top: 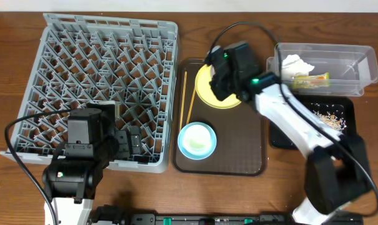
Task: Sort waste into correct bins and load items into the dishwasher
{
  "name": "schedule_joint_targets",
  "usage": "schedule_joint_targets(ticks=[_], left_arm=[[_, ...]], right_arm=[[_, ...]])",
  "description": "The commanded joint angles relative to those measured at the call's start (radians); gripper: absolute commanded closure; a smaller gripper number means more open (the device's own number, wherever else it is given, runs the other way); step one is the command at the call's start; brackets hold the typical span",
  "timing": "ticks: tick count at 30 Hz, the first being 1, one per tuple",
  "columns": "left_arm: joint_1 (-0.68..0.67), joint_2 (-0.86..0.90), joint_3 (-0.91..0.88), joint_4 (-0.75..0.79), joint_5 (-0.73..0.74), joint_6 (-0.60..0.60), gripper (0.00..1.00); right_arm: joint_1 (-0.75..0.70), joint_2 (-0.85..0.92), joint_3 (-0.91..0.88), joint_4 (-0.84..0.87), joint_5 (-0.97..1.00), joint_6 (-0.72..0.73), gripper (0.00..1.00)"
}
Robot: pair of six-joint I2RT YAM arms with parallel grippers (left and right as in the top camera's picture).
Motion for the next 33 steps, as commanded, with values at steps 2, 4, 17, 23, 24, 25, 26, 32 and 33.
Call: schedule_joint_targets(ticks=[2, 4, 17, 23, 24, 25, 26, 32, 33], left_arm=[[-0.002, -0.002, 0.018, 0.000, 0.010, -0.006, 0.02], [-0.002, -0.002, 0.018, 0.000, 0.010, -0.006, 0.02], [-0.002, -0.001, 0.018, 0.000, 0.010, -0.006, 0.02], [-0.002, -0.001, 0.018, 0.000, 0.010, -0.006, 0.02], [-0.002, -0.001, 0.018, 0.000, 0.010, -0.006, 0.02], [-0.002, -0.001, 0.018, 0.000, 0.010, -0.006, 0.02], [-0.002, -0.001, 0.018, 0.000, 0.010, -0.006, 0.02], [-0.002, -0.001, 0.018, 0.000, 0.010, -0.006, 0.02], [-0.002, -0.001, 0.018, 0.000, 0.010, -0.006, 0.02]], right_arm=[[0.027, 0.085, 0.016, 0.019, 0.039, -0.037, 0.99], [0.034, 0.106, 0.016, 0.023, 0.039, -0.037, 0.99], [0.036, 0.060, 0.029, -0.040, 0.016, -0.016, 0.68], [0.036, -0.141, 0.051, -0.187, -0.116, 0.052, 0.52], [0.037, -0.158, 0.051, -0.209, -0.154, 0.061, 0.51], [0.038, -0.168, 0.051, -0.236, -0.192, 0.069, 0.52], [0.040, -0.172, 0.051, -0.262, -0.222, 0.074, 0.52], [0.073, -0.147, 0.028, -0.418, -0.294, 0.090, 0.68], [0.080, -0.139, 0.020, -0.428, -0.293, 0.102, 0.68]])
